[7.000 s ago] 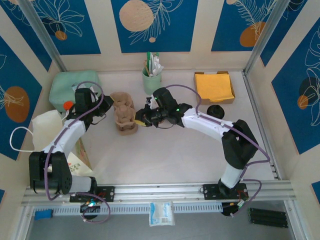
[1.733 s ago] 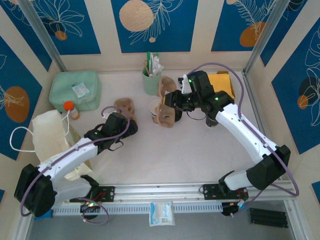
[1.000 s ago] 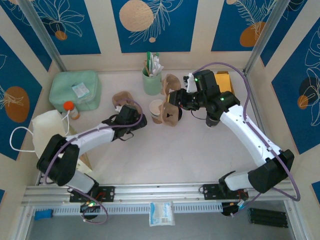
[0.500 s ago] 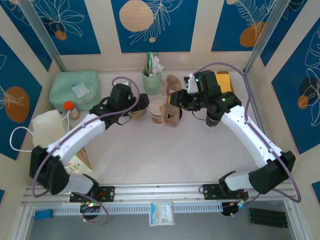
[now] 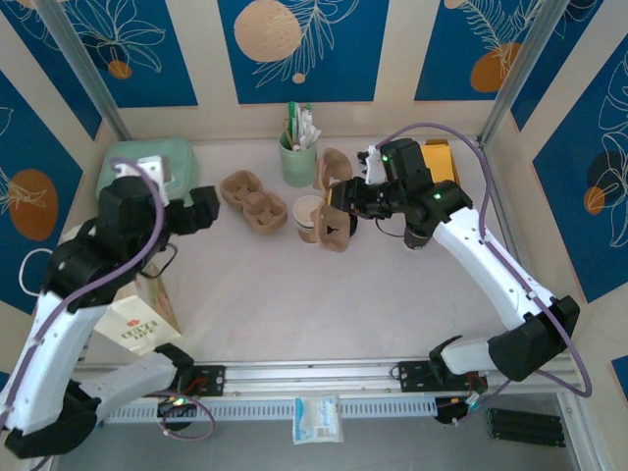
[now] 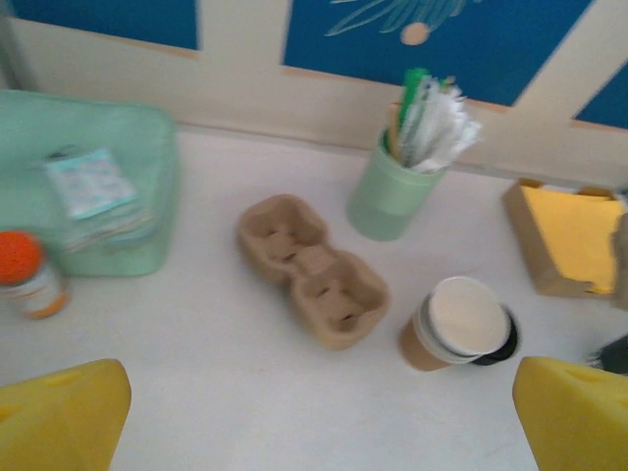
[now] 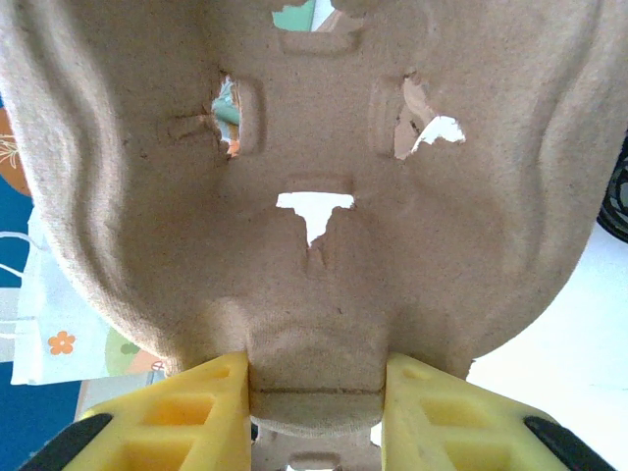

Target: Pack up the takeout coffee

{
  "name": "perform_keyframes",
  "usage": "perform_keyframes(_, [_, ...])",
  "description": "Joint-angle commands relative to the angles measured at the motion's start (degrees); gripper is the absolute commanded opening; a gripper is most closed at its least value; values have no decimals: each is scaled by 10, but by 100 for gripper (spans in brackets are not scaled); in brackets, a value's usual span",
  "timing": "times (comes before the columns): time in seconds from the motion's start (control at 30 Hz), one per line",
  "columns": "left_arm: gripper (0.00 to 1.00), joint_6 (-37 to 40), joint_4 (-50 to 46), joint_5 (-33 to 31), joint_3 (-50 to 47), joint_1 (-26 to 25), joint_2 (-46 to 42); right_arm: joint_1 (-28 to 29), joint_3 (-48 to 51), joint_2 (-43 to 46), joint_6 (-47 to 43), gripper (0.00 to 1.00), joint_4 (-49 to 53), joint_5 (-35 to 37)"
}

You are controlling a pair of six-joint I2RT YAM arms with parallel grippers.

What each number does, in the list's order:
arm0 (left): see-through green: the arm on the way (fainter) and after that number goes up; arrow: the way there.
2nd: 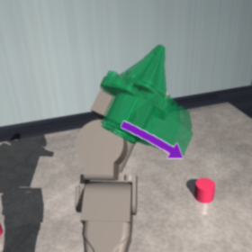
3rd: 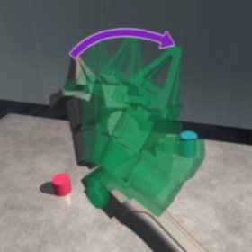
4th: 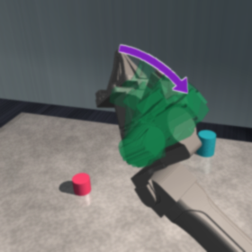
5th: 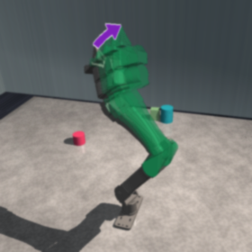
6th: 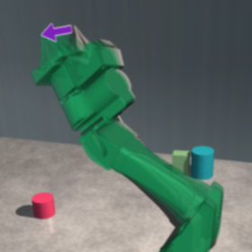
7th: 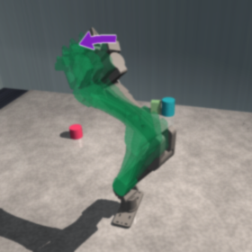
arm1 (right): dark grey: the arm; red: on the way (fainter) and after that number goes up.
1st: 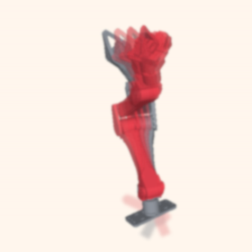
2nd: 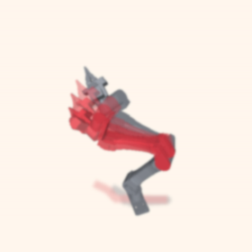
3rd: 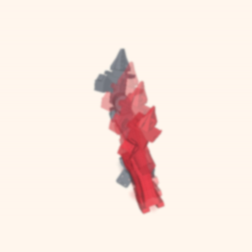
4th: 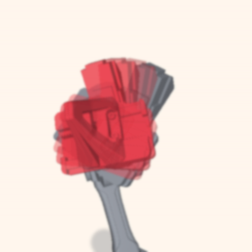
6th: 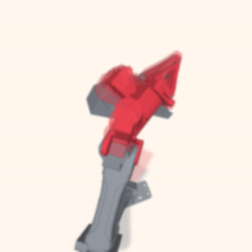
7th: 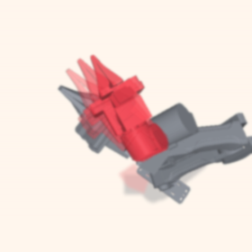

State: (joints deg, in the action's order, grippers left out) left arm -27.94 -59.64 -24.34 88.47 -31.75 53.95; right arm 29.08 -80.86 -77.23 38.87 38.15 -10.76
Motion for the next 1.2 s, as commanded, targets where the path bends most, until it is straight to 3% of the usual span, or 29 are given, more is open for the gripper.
perform_keyframes(0.0, [99,-6,-136,-102,4,4,-43,5,-3,14,-13,33,2,-14])
perform_keyframes(0.13, [99,-51,-191,-162,-4,3,-102,10,-5,12,-14,33,2,-14])
perform_keyframes(0.37, [100,-62,-190,-194,-55,3,-133,17,-9,12,-15,33,3,-13])
perform_keyframes(0.53, [83,-33,-159,-183,-70,3,-97,18,-10,16,-16,33,8,-8])
perform_keyframes(0.87, [71,-34,-140,-197,-119,15,-84,9,-15,19,-23,33,11,-12])
perform_keyframes(1.07, [70,-12,-98,-160,-155,57,-77,3,-20,24,-27,33,18,-14])
perform_keyframes(1.17, [61,11,-66,-120,-170,94,-74,0,-17,28,-28,33,20,-14])
